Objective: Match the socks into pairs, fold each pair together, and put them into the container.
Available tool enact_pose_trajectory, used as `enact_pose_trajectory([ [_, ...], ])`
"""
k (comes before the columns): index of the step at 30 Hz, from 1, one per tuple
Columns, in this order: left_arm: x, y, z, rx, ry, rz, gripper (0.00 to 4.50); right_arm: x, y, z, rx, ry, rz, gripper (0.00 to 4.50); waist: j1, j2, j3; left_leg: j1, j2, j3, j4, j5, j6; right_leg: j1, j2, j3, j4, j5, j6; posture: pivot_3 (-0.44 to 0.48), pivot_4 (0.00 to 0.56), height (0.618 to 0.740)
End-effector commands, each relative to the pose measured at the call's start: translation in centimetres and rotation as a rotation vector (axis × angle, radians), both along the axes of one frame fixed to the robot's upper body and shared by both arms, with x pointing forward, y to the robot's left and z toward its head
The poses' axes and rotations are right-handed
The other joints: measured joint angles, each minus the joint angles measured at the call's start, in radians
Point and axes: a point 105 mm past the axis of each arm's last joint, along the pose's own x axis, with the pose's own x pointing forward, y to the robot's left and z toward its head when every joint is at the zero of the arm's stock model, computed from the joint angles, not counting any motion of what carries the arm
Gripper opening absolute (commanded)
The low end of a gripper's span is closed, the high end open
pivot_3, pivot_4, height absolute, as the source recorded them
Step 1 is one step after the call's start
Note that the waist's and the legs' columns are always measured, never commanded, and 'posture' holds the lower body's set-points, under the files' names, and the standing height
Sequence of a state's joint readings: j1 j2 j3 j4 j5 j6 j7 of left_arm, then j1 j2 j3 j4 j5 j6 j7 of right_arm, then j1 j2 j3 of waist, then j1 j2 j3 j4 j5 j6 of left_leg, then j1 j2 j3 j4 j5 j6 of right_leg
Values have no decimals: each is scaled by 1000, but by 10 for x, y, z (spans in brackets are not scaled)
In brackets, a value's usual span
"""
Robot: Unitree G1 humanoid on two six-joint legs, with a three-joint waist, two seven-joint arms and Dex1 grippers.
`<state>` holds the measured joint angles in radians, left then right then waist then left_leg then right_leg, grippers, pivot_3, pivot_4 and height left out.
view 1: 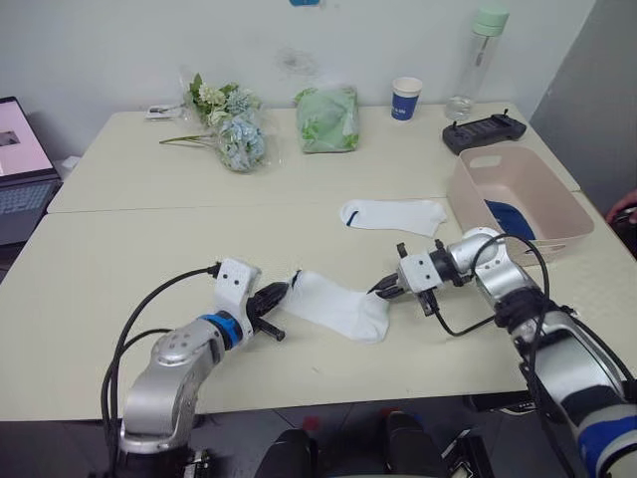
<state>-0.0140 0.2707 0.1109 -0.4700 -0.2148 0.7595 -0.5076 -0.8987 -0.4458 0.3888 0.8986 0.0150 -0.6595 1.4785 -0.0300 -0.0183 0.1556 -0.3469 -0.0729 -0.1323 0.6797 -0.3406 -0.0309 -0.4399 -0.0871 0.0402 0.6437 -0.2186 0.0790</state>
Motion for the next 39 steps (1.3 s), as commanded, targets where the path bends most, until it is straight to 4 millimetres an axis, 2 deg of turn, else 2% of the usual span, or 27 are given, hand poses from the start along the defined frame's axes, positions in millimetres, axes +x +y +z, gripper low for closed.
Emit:
enact_pose_trajectory([
  [1,1,-1,6,31,-47,50,0,20,-19,21,-16,-70,-84,1088,3,0,0,0,0,0,0,0,0,0,0,0,0,0,0,0,150,740],
  [3,1,-3,5,34,-48,54,0,26,-26,27,-12,-85,-123,1785,4,0,0,0,-1,0,0,0,0,0,0,0,0,0,0,0,150,740],
  [6,-1,1,3,45,-52,72,0,36,-52,44,88,-18,-302,2856,3,0,0,0,-1,0,-1,0,0,0,0,0,-1,0,0,0,150,740],
  [7,-1,1,3,46,-53,73,0,37,-56,46,102,-5,-328,3193,3,0,0,-1,-1,0,-1,0,0,0,0,0,-1,0,0,0,150,740],
  [9,-3,3,2,59,-53,69,0,31,-65,37,151,128,-470,3910,5,0,0,-1,0,0,-1,0,0,0,0,0,-1,0,0,0,150,740],
  [11,-4,6,1,64,-52,72,0,17,-67,30,191,249,-584,3910,8,0,0,-1,1,0,-1,0,0,0,-1,-1,-1,0,0,0,150,740],
  [13,-5,8,1,62,-52,79,0,-1,-59,27,259,367,-672,3910,12,1,0,-2,0,0,-1,0,0,-1,-1,0,-1,0,0,0,150,740],
  [15,-6,10,1,63,-51,78,0,-40,-42,18,320,578,-717,3910,14,2,0,-3,0,0,-1,0,0,-2,-1,1,0,0,0,0,150,740],
  [17,-6,10,0,63,-46,73,0,-64,-32,7,290,683,-761,3910,16,2,-1,-3,1,0,-1,0,0,-2,-1,0,0,0,0,0,150,740],
  [20,-9,7,-4,84,-36,43,0,-65,-24,-11,274,702,-897,3910,16,2,-1,-1,0,1,0,0,0,0,-1,1,0,0,0,0,150,740],
  [24,-10,7,-4,81,-34,32,0,-67,-12,-11,308,759,-932,3910,22,1,-2,0,-2,0,0,0,0,2,-1,0,0,0,0,0,150,740],
  [27,-10,10,-3,84,-35,37,0,-65,-12,-10,315,774,-952,2968,22,1,-2,0,-2,0,-1,0,0,1,0,0,-1,0,0,0,150,740],
  [35,-19,13,-3,34,-16,85,0,-51,-20,-1,385,871,-1032,102,23,1,-1,0,-2,0,-1,0,0,1,0,0,-1,0,0,0,150,740],
  [39,-30,9,-4,-24,6,119,0,-45,-31,0,362,864,-1058,41,26,1,-1,0,-2,0,-1,0,0,1,0,0,-1,0,0,0,150,740],
])
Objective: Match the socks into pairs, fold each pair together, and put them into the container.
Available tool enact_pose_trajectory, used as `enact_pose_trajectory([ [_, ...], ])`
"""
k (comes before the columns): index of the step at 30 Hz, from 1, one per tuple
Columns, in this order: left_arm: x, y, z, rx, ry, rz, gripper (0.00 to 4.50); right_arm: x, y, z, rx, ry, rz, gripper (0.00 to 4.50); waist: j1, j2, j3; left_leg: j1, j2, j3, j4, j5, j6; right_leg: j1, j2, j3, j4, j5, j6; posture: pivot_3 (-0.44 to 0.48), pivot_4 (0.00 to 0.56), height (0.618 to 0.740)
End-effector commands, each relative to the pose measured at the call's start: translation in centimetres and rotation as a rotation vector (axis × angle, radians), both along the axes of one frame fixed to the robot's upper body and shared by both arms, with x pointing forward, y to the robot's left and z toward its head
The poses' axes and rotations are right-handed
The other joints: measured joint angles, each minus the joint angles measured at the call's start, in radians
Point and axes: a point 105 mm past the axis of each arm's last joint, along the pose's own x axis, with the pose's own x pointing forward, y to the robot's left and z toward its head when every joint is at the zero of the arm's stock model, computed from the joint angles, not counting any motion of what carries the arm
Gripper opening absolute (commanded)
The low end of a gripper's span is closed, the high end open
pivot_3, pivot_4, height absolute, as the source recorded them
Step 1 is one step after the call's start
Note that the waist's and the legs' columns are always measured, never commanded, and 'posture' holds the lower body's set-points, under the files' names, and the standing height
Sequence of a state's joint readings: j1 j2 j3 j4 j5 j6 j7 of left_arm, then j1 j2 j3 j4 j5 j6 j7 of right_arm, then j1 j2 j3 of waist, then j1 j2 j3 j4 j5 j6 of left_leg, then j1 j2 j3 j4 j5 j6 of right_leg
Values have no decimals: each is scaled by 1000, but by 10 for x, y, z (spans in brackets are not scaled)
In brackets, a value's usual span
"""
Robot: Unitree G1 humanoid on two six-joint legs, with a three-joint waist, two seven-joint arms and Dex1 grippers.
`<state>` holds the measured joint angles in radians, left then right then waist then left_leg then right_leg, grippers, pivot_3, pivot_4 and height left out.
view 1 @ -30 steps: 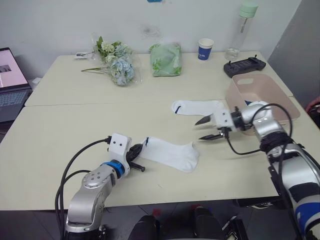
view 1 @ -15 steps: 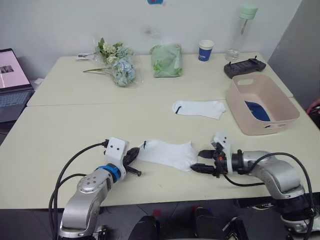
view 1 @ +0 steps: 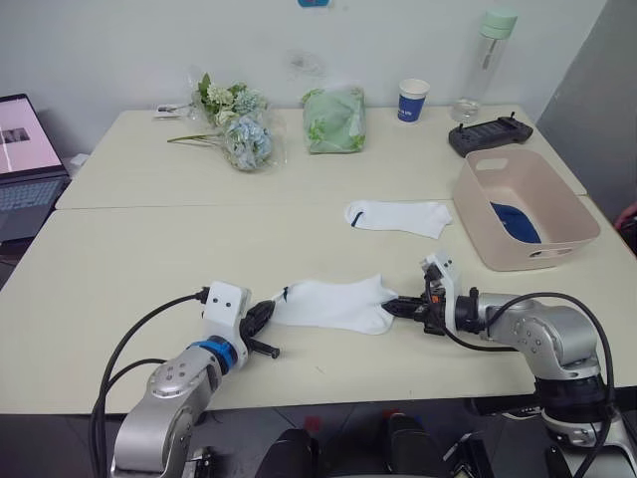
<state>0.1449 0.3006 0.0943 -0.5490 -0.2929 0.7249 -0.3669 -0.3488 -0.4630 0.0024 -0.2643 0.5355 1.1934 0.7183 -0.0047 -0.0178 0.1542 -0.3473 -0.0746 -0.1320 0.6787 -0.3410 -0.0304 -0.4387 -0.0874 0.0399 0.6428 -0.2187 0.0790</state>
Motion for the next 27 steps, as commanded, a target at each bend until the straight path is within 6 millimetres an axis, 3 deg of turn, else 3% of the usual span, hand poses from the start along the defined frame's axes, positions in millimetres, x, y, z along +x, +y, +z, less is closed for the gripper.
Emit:
enact_pose_trajectory([
  [1,-9,-4,11,-33,-35,18,0,4,-10,7,-13,-15,0,41,1,0,0,0,0,0,0,0,0,0,0,0,0,0,0,0,150,740],
  [9,-19,-18,12,-89,-14,36,0,-2,-11,4,-16,5,16,41,2,0,0,0,0,0,0,0,0,1,0,0,0,0,0,0,150,740],
  [20,-15,-13,8,-61,-4,38,0,1,-15,-5,-32,15,-6,41,2,-1,0,0,-1,0,0,0,0,1,0,0,-1,0,0,0,150,740],
  [23,-13,-13,11,-92,-19,44,571,4,-16,-5,-47,-30,-12,0,2,-1,0,0,-1,0,0,0,0,1,0,0,0,0,0,0,150,740],
  [27,-18,-7,13,-85,-17,22,1837,8,-28,4,-62,-150,-14,1037,2,-1,0,0,0,0,0,0,0,1,0,-1,-1,0,0,0,150,740],
])
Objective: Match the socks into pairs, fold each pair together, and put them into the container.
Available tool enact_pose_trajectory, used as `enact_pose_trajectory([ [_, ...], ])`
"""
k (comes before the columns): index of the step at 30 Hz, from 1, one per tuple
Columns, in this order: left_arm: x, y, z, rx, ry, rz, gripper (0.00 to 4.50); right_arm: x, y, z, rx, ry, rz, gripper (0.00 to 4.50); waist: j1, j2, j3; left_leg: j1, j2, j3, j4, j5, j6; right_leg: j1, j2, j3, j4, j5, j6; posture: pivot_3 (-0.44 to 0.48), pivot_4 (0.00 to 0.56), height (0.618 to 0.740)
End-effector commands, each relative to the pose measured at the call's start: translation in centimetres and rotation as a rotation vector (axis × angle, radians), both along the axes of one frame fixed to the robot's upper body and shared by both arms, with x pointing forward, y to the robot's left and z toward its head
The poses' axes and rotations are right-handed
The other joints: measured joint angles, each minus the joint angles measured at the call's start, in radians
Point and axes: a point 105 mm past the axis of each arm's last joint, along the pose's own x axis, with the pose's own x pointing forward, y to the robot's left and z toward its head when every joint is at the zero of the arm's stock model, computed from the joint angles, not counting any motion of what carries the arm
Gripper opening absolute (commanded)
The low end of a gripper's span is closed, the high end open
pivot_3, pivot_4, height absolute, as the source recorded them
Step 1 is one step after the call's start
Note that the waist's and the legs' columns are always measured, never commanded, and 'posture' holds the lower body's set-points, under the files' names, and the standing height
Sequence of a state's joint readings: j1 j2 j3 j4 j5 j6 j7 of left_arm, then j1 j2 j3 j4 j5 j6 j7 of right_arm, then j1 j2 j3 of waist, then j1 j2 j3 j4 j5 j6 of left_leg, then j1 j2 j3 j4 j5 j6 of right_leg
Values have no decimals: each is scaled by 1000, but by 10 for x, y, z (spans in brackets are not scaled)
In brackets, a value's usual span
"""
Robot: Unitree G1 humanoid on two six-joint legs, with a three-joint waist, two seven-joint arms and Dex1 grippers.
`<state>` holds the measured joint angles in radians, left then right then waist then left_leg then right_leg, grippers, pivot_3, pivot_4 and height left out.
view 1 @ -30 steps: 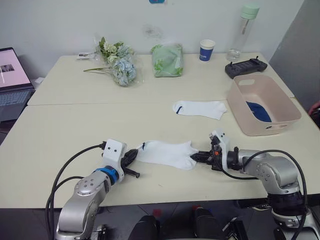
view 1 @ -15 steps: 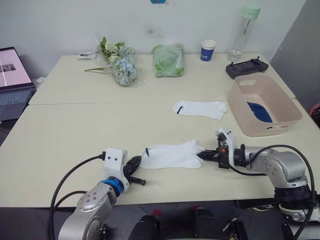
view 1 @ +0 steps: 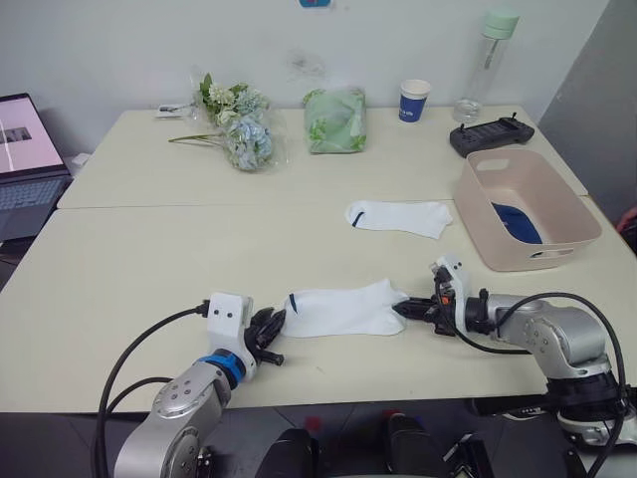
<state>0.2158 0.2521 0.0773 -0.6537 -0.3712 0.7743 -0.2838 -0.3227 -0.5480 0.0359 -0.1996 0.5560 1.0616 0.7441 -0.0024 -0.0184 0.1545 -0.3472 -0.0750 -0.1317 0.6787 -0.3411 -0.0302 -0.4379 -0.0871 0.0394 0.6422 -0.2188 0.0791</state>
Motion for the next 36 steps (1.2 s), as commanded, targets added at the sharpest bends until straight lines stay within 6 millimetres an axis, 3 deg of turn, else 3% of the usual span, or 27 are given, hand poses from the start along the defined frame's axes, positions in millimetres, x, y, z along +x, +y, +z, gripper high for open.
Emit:
enact_pose_trajectory([
  [1,-4,15,10,15,-32,13,2132,11,-19,17,-66,-198,-38,1372,0,0,0,0,0,0,0,0,0,0,0,0,0,0,0,0,150,740],
  [4,-5,38,12,62,-40,40,3091,15,-28,31,-128,-387,-14,2404,-1,0,1,0,0,0,0,0,0,0,0,0,0,0,0,0,150,740],
  [5,-3,44,16,93,-63,28,3360,13,-28,31,-155,-425,15,2416,-1,0,1,0,0,1,0,0,0,0,0,0,0,0,0,0,150,740],
  [8,4,53,32,129,-147,-27,3360,15,-28,35,-192,-529,50,2416,0,0,1,0,0,0,0,0,0,0,1,-1,0,0,0,0,150,740],
  [10,14,46,54,133,-249,-127,3360,18,-9,51,-144,-659,92,2416,0,0,1,0,0,0,0,0,0,1,1,-1,0,0,0,0,150,740],
  [13,20,19,63,173,-319,-335,2745,4,35,61,-40,-746,254,1785,-3,0,1,1,0,0,0,0,-1,1,1,-1,0,0,0,0,150,740],
  [18,25,-18,48,220,-318,-547,1186,-5,71,37,-80,-738,410,56,-4,0,1,0,0,0,-1,0,0,0,1,-1,-3,0,0,0,150,740],
  [21,32,-31,27,247,-281,-566,267,3,80,18,-121,-721,383,0,-3,0,1,0,0,0,-1,0,0,0,0,-1,-2,0,0,0,150,740],
  [22,34,-30,16,264,-253,-556,19,6,77,8,-160,-720,373,0,-3,0,1,0,0,-1,-1,0,0,0,0,-1,-1,0,0,0,150,740],
  [24,36,-25,0,326,-224,-561,19,8,68,-7,-221,-691,353,0,-3,0,1,0,0,0,-1,0,0,0,1,-1,-1,0,0,0,150,740],
  [29,33,-8,-18,366,-153,-551,19,8,34,-19,-310,-649,319,0,-2,0,0,0,0,0,-1,0,0,-1,1,0,-1,0,0,0,150,740],
  [34,33,-2,-7,334,-202,-548,19,8,6,-17,-324,-632,280,0,-2,0,0,2,0,0,-1,0,0,2,1,0,0,0,0,0,150,740],
  [36,32,-3,2,320,-241,-576,19,6,6,-1,-241,-655,279,0,-2,0,0,2,0,-1,-1,0,0,2,1,-1,-1,0,0,0,150,740],
])
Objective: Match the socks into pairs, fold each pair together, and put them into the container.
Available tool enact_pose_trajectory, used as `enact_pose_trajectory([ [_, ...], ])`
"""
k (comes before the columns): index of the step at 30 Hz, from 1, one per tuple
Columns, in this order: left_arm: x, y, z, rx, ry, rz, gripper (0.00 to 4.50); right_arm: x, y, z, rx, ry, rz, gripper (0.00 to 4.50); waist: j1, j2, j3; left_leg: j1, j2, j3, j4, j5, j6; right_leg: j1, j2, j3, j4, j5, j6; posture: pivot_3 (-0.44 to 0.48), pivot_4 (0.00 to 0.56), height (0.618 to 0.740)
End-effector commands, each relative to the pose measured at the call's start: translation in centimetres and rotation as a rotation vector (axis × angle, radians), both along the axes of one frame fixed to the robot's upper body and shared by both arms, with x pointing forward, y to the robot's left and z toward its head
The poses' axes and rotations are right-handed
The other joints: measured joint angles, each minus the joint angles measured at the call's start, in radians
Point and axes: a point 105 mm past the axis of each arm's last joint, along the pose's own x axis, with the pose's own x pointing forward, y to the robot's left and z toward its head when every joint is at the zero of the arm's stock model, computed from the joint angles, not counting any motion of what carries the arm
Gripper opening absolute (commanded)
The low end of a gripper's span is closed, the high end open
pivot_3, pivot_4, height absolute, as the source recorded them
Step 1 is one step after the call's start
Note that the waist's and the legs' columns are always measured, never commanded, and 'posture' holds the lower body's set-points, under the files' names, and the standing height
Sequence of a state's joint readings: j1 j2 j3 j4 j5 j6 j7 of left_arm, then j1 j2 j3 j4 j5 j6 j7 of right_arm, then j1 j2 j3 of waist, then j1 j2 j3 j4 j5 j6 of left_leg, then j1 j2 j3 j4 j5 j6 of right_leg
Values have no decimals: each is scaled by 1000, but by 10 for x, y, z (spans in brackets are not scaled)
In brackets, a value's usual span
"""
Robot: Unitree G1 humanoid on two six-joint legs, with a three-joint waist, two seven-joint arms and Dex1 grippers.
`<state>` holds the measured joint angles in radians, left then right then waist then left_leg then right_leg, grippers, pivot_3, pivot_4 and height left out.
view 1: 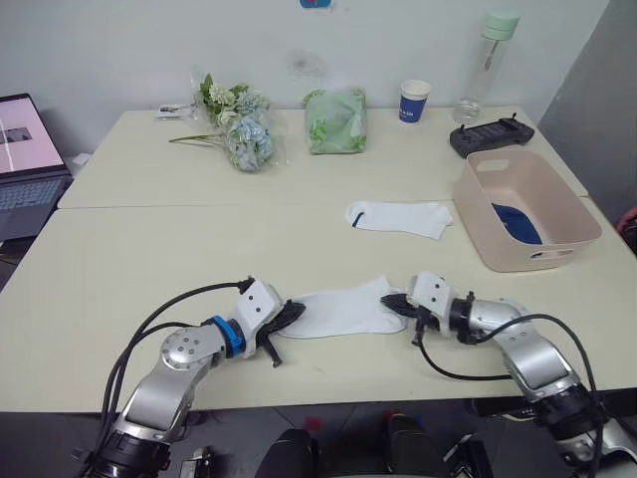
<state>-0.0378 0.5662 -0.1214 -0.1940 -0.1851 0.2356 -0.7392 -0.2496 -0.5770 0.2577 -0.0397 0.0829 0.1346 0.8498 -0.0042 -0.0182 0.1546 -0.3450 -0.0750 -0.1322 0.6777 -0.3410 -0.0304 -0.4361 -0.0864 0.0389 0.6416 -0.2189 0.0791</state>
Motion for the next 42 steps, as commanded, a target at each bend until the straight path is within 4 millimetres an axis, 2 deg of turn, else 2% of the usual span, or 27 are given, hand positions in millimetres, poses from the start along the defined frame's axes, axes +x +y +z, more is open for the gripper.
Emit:
enact_pose_trajectory([
  [1,-2,5,14,-22,-42,-38,19,-4,-5,22,113,-5,32,0,0,0,0,0,0,0,0,0,0,0,0,0,0,0,0,0,150,740],
  [3,-4,1,23,-36,-71,-79,19,-12,4,33,165,-25,114,0,-1,0,1,-1,0,0,0,0,0,-1,0,0,0,0,0,0,150,740],
  [6,-10,-5,29,-56,-76,-130,19,-18,13,37,185,-33,175,0,-2,0,1,-1,1,0,0,0,0,-1,0,0,0,0,0,0,150,740],
  [8,-19,-10,28,-54,-47,-171,19,-23,20,32,184,-14,206,0,-2,0,1,-1,1,0,0,0,0,-1,0,0,0,0,0,0,150,740],
  [11,-30,-8,16,6,10,-198,19,-29,26,19,138,21,225,0,-2,0,1,-1,1,0,0,0,0,-1,0,0,0,0,0,0,150,740],
  [14,-31,8,0,100,31,-167,19,-36,17,-2,34,73,218,0,-1,1,1,-1,1,0,0,0,0,-2,0,0,0,0,0,0,150,740],
  [17,-30,17,-7,124,38,-136,19,-39,8,-8,2,93,210,0,1,0,1,-1,0,0,0,0,0,-1,0,0,0,0,0,0,150,740],
  [22,-34,32,-11,143,57,-124,19,-33,-23,-4,-27,104,137,0,1,0,1,0,1,0,0,0,0,0,0,0,0,0,0,0,150,740],
  [27,-27,29,10,60,-10,-101,19,-36,-27,27,149,92,125,0,1,1,1,0,2,0,0,0,1,0,0,0,0,0,0,0,150,740],
  [29,-21,35,32,-41,-26,-31,0,-20,-43,45,188,32,10,379,0,1,2,0,2,0,0,0,1,0,0,0,0,0,0,0,150,740],
  [32,-7,62,53,-135,-82,158,613,3,-64,62,225,-43,-150,1216,-1,1,2,-1,4,0,0,0,1,-1,0,0,1,0,0,0,150,740],
  [34,0,88,60,-167,-119,310,1240,18,-79,62,217,-75,-275,1932,-1,1,2,-1,3,0,0,0,0,-1,0,0,1,0,0,0,150,740],
  [36,2,102,60,-178,-133,394,1859,23,-86,60,216,-73,-321,2650,0,1,2,-1,3,0,0,0,0,-1,0,0,0,0,0,0,150,740],
  [38,1,116,47,-160,-118,464,2509,28,-95,52,207,-72,-376,3369,1,1,2,-1,2,0,0,0,0,-2,0,0,0,0,0,0,150,740],
  [41,-2,122,35,-137,-111,501,3486,34,-100,46,195,-85,-436,4461,1,1,2,-1,1,1,0,0,0,-1,-1,1,0,0,0,0,150,740],
  [42,-2,122,35,-136,-114,504,3814,35,-100,45,190,-91,-441,4500,1,1,2,-1,1,1,0,0,0,-2,-1,1,0,0,0,0,150,740],
])
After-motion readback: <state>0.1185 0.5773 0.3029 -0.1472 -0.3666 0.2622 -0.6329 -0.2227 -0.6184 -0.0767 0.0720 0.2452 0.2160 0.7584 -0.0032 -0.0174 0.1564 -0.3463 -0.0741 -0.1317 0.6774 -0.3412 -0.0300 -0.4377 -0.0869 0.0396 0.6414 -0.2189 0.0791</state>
